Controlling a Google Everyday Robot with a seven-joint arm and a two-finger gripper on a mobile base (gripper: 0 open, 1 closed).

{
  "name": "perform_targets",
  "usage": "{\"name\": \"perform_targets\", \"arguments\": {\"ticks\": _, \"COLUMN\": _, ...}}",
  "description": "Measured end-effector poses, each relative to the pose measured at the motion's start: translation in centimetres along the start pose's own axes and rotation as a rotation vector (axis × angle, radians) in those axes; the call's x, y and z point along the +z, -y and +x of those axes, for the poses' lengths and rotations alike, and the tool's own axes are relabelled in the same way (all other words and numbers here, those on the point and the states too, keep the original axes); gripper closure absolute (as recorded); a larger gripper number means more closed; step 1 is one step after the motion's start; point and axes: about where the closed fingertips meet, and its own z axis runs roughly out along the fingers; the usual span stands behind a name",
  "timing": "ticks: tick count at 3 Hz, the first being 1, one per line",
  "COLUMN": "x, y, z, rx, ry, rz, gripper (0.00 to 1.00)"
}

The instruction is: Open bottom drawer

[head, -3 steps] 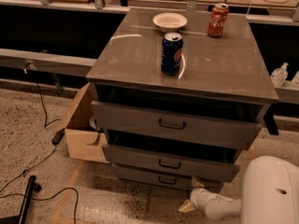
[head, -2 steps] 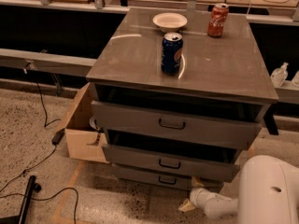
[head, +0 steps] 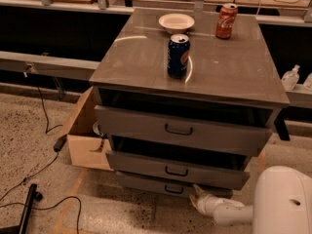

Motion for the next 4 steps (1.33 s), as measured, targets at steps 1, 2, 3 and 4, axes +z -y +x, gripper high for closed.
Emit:
{"name": "perform_targets", "arguments": {"ticks": 1, "x": 0.0, "y": 0.0, "z": 0.0, "rx": 0.000, "ry": 0.000, "rz": 0.000, "gripper": 1.00}}
{"name": "perform_targets", "arguments": {"ticks": 2, "x": 0.0, "y": 0.0, "z": 0.0, "rx": 0.000, "ry": 0.000, "rz": 0.000, "gripper": 1.00}}
{"name": "perform_targets", "arguments": {"ticks": 3, "x": 0.0, "y": 0.0, "z": 0.0, "rx": 0.000, "ry": 0.000, "rz": 0.000, "gripper": 1.00}}
{"name": "perform_targets", "arguments": {"ticks": 4, "x": -3.2, "y": -2.3, "z": 0.9, "rx": 0.031, "ry": -0.037, "rz": -0.050, "gripper": 1.00}}
